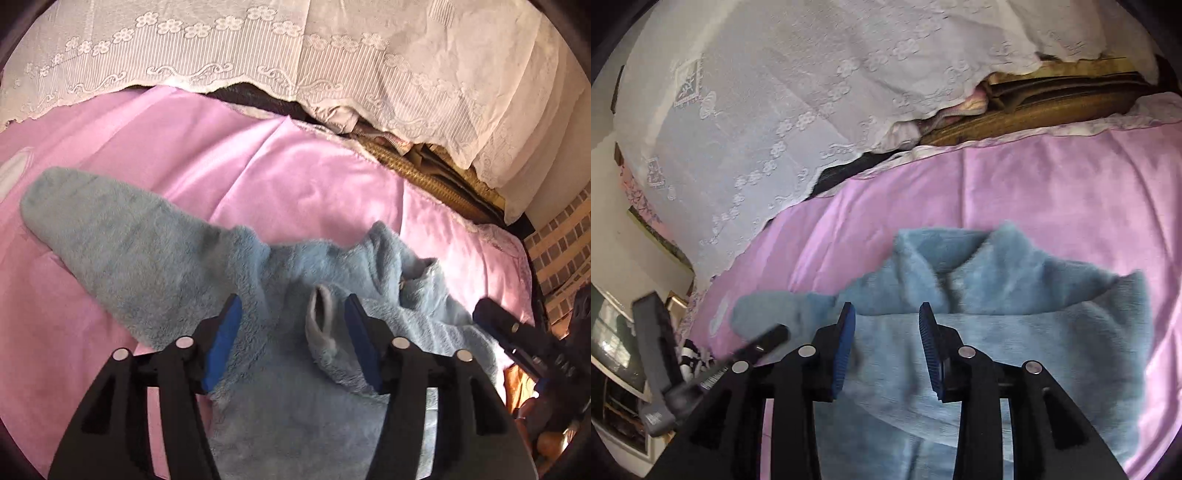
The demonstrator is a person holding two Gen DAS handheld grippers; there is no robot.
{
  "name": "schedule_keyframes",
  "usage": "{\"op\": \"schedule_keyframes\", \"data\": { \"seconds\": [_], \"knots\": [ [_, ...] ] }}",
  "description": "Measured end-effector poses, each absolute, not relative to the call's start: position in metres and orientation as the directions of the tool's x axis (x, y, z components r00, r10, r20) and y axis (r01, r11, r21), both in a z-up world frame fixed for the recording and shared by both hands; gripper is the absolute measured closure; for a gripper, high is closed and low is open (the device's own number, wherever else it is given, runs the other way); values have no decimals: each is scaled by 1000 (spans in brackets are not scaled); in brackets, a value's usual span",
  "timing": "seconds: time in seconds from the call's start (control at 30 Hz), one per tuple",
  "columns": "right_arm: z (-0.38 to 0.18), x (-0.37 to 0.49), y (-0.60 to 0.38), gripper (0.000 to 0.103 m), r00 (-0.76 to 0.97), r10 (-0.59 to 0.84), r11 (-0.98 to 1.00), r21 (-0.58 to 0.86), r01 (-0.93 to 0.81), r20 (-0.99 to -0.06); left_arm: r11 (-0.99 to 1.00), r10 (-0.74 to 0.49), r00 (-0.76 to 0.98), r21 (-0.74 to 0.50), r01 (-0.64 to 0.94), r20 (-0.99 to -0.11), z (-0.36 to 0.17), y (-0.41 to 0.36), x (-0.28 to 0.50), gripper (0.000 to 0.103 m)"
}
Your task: Fold small clothes
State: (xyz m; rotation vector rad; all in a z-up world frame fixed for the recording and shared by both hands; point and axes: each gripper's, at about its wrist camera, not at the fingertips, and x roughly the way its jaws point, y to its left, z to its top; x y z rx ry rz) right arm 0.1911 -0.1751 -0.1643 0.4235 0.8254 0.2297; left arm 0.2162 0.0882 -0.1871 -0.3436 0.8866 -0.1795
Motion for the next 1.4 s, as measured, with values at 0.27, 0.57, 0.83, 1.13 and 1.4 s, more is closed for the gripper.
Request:
{"op": "schedule_keyframes", "data": {
  "seconds": [0.27, 0.57, 0.83, 1.13, 1.4],
  "knots": [
    [-213, 164, -276, 73, 624, 251, 847, 480, 229, -740, 931, -363, 480, -302, 202, -799, -212, -6, 242, 33],
    [-241, 148, -319, 97, 606, 222, 826, 477, 299, -764, 970, -182, 485, -76, 230, -855, -245, -13, 234, 29],
    [-215, 108, -266, 98, 593, 168, 941, 307, 142, -788, 968, -167, 488, -47, 248, -857, -243, -20, 228, 19],
    [-206, 108, -268, 93, 586, 166, 932, 320, 169, -793, 974, -194, 518, -101, 201, -833, -229, 26, 219, 17],
    [-176, 155, -143, 80, 556, 340, 923, 382, -44, -758, 983, -28, 511, -116, -142, -859, -242, 209, 235, 17]
  ]
}}
